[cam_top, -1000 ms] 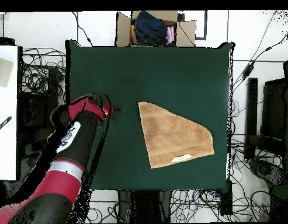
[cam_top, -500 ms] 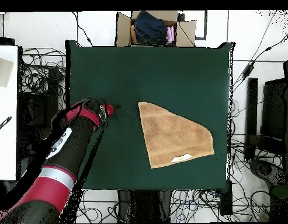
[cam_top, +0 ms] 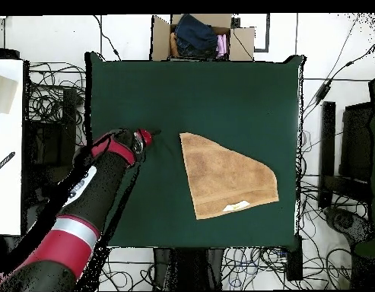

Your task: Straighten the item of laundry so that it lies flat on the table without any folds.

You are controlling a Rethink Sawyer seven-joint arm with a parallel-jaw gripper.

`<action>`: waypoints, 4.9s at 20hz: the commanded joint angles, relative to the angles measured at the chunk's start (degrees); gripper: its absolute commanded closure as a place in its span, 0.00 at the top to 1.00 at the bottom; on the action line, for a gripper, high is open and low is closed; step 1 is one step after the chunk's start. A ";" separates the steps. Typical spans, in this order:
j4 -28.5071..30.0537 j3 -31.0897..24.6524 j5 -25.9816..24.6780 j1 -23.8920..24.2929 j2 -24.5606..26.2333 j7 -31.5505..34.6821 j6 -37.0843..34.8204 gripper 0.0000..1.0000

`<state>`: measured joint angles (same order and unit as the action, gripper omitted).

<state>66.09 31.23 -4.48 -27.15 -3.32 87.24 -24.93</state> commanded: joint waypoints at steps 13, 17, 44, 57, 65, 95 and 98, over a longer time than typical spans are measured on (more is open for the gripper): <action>3.25 -3.28 1.93 8.72 2.75 14.55 17.77 1.00; 4.49 -4.70 1.90 10.28 2.27 13.73 18.35 1.00; 4.34 -4.55 0.13 8.67 2.95 9.53 14.37 1.00; 4.16 -4.45 1.20 8.46 3.52 10.12 12.70 1.00; 3.00 -4.62 2.14 8.98 4.06 10.24 10.63 1.00; 12.34 -7.41 0.45 9.85 -3.97 7.89 9.81 1.00; 12.05 -7.28 0.64 9.72 -3.28 8.08 9.92 1.00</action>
<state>73.63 32.61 -4.11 -18.14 -7.58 87.24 -9.40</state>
